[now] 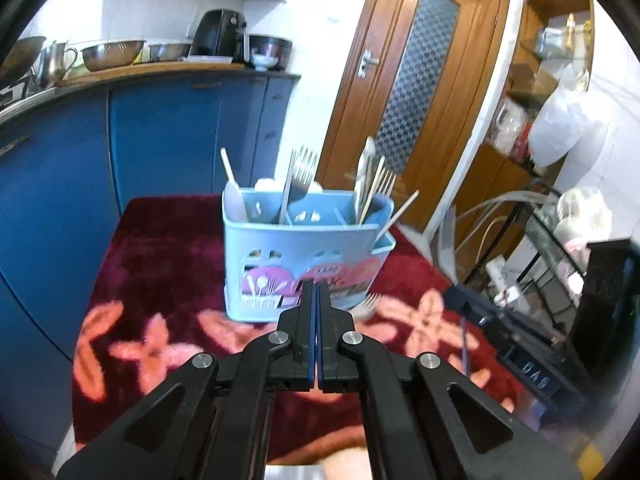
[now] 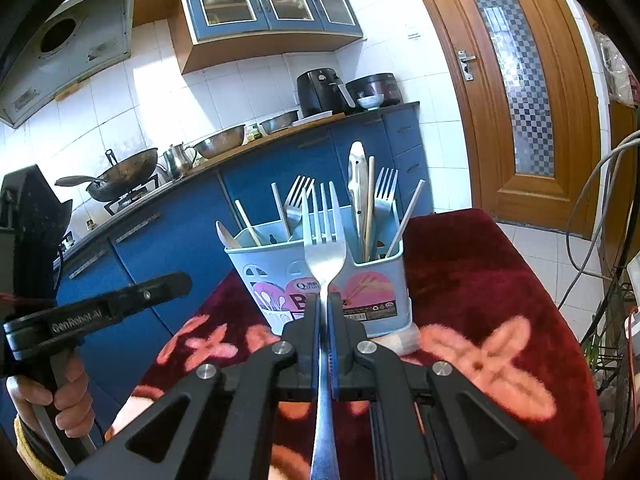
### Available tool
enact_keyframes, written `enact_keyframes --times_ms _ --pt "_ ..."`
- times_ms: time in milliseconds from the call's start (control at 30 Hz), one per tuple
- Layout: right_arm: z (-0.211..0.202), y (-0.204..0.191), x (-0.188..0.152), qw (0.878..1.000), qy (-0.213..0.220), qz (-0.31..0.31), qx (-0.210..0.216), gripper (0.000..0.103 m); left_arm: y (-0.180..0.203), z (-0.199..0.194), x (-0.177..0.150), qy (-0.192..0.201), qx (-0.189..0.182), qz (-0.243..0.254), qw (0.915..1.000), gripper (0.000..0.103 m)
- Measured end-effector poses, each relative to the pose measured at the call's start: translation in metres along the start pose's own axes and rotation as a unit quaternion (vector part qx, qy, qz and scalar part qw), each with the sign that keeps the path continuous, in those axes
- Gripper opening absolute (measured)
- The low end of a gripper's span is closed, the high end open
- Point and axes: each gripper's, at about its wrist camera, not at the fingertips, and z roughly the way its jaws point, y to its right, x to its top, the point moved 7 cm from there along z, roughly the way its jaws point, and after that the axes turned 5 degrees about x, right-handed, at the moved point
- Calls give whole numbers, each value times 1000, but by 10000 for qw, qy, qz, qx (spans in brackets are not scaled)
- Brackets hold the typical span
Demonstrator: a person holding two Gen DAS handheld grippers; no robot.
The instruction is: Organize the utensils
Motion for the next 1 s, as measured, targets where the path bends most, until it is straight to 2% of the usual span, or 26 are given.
enact_keyframes --times_ms 133,267,433,567,1000 --pt "0 7 -1 9999 -34 133 -38 5 4 16 -15 -311 100 190 9993 0" --pt "-4 15 -2 9998 6 200 -77 5 15 30 -26 -533 43 351 9980 0" --pt "-13 28 -2 9993 87 307 -174 5 32 50 -34 -738 84 672 9950 11" --pt "-19 40 -4 9989 97 401 -205 5 48 73 -42 -979 31 949 9906 12" --pt "-26 85 -17 9962 71 823 -289 5 84 150 -66 -1685 77 2049 9641 12"
